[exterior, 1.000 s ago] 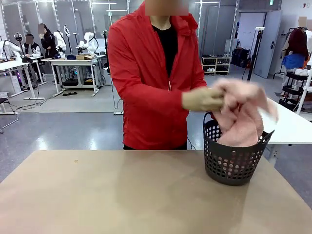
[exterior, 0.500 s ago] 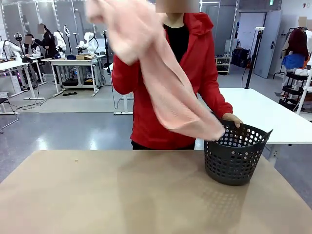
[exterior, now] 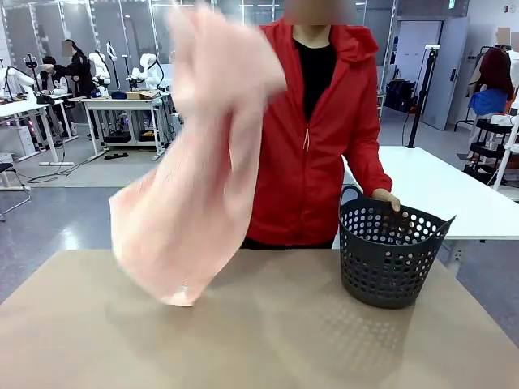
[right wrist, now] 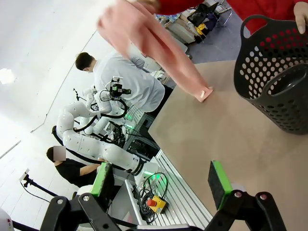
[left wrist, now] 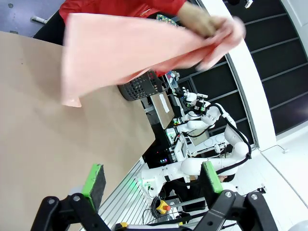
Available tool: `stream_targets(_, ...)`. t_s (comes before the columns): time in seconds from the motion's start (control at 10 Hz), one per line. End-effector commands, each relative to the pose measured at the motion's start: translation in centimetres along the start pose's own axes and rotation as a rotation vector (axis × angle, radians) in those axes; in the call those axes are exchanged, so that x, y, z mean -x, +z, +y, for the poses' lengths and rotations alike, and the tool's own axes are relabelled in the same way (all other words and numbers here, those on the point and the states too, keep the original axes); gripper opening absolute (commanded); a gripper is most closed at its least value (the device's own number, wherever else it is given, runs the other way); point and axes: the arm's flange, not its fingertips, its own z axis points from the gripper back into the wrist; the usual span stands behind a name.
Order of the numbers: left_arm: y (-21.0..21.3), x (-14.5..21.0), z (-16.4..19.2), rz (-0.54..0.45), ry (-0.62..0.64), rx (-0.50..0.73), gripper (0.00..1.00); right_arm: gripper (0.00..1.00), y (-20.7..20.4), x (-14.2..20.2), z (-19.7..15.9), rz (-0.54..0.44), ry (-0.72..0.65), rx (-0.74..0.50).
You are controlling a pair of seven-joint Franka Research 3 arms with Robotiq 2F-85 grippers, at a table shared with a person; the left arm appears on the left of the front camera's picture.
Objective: Fold the towel.
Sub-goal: Grab the top end of the 100 cm Hotel Towel extended by the human.
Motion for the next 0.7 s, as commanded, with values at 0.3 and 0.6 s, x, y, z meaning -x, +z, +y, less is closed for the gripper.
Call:
stream_targets(0.3, 0.06, 0.1, -0.03, -0.001, -0.012, 0.021, 1.0, 1.0, 0.03, -0.15, -0.07, -0.01, 0.022, -0.012)
stream_targets(0.6, 0.06, 0.1, -0.03, -0.001, -0.012, 0.021, 1.0, 1.0, 0.03, -0.15, -0.07, -0.01, 0.022, -0.012)
